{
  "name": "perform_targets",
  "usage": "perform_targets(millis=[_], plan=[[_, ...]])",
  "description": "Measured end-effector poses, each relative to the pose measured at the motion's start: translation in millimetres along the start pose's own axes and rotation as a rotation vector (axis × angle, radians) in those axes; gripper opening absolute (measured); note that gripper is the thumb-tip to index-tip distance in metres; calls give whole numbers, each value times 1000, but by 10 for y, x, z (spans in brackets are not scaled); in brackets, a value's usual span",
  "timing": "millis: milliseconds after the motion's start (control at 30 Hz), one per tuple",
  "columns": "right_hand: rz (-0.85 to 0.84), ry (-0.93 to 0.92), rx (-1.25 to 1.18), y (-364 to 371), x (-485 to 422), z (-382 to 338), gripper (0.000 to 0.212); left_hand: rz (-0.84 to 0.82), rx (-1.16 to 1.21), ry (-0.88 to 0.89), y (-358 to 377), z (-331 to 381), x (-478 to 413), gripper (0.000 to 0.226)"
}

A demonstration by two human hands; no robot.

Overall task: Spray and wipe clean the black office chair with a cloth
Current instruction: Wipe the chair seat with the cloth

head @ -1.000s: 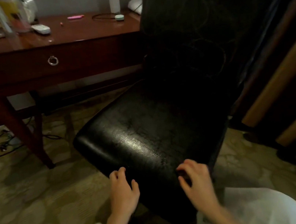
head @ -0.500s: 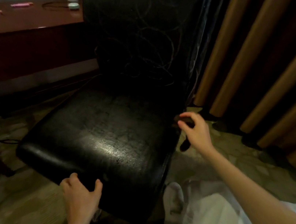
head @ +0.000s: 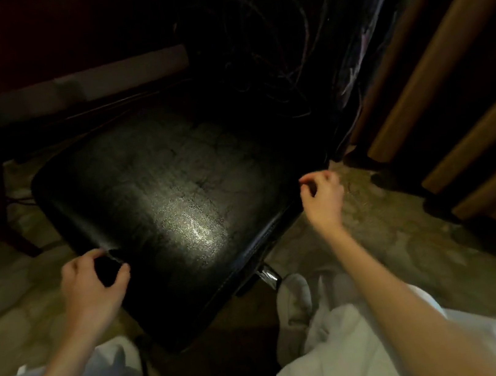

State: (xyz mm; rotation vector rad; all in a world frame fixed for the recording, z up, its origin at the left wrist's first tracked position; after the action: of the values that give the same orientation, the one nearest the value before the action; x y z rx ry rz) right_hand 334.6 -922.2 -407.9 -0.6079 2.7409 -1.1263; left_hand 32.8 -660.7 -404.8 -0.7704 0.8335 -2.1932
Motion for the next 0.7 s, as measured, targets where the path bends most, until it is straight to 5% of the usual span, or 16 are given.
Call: perform_targets(millis=[200,367,467,700], plan=[[-145,-247,8,783,1365,-568,19,-31,26,119,130,13,478,37],[-313,-265,-141,827,1543,-719,18,-76,-8,158,162,-98,683,36],[-187,-238,-236,484,1297,-632,17,-79,-18,145,147,-143,711,37],[200,143,-408,-293,592,99,24,-42,-5,69,108,-249,584,37]])
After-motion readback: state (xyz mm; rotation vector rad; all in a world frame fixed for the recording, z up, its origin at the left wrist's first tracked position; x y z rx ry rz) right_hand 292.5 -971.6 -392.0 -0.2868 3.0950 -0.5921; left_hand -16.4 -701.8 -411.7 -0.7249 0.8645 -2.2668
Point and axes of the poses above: each hand's wrist, its own x-axis away from the middle knuckle, its own y-axis out of the palm, z = x × y, the point moved 5 cm from there along -x, towards the middle knuckle, and after that the axes turned 15 degrees about -z, right-handed, at the moved point
